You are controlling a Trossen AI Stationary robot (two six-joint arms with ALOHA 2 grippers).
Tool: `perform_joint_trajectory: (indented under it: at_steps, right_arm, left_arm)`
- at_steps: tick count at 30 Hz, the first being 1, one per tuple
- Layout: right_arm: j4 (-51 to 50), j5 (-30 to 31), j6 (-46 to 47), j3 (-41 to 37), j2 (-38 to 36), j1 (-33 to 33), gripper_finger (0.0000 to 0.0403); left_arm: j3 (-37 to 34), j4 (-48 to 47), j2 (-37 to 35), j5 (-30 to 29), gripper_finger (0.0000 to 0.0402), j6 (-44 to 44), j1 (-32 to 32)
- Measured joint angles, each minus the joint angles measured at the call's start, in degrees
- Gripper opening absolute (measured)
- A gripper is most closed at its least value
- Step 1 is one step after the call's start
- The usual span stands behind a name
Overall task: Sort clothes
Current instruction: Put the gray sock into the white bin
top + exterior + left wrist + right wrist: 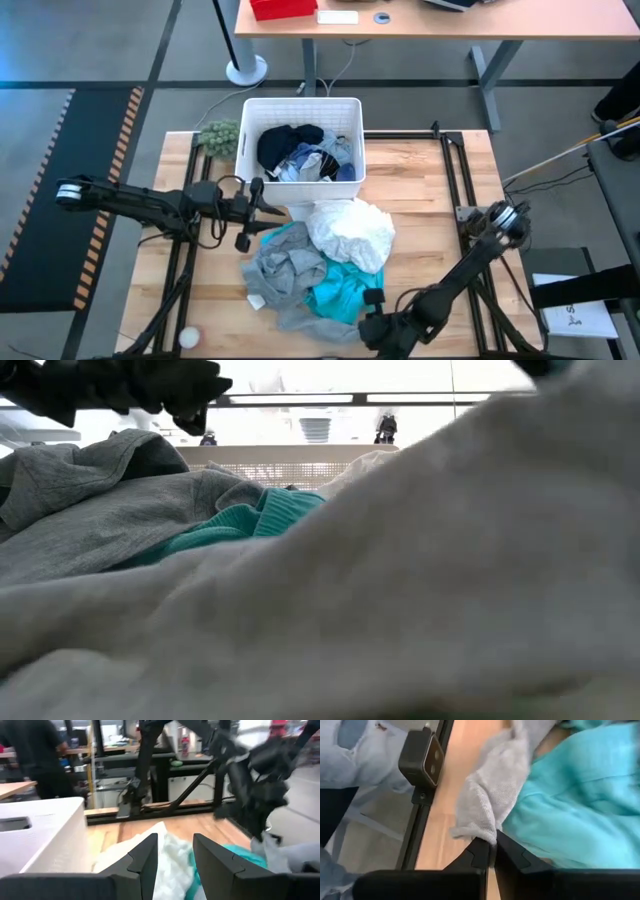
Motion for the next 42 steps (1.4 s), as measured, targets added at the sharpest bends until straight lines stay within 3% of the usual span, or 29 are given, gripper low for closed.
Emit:
perform_joint_trajectory:
  at_steps: [8,13,20,23,26,30,36,42]
  right_arm:
    - [-3.94,4.29,-7.09,0.02,-16.19,-1.40,0.0000]
    - [-3.82,14.07,-15.72,0.57,-26.58,-4.04,0.0000]
    - [-3.71,27.48,-29.25,6.42,-34.44,-13.73,0.0000]
    - [-1.06,29.71,-36.33,10.07,-35.38,-19.83,0.0000]
    - [3.66,28.24,-44.61,13.81,-35.25,-26.32,0.0000]
    - [7.87,21.70,-51.37,19.61,-33.24,-35.72,0.0000]
    - [6.88,7.97,-49.48,27.99,-27.23,-47.84,0.0000]
    - [-0.91,0.16,-44.51,35.62,-17.59,-55.82,0.0000]
  left_arm:
    - [0.00,-0.35,0.00,-0.89,0.0113,3.00,0.00]
    - [0.00,-0.37,0.16,-0.96,0.0113,3.10,0.00]
    - [0.00,-0.61,0.22,-0.98,0.0113,4.56,0.00]
    - [0.00,-0.61,0.22,-1.54,0.0113,5.73,0.00]
    - [0.00,-0.61,0.21,-3.10,0.0113,6.85,0.02]
    - [0.00,-0.58,0.20,-3.91,0.0113,8.08,0.16]
    - [0.00,-0.55,0.20,-4.77,0.0113,9.44,0.20]
    - [0.00,-0.36,0.17,-5.42,0.0113,11.35,0.24]
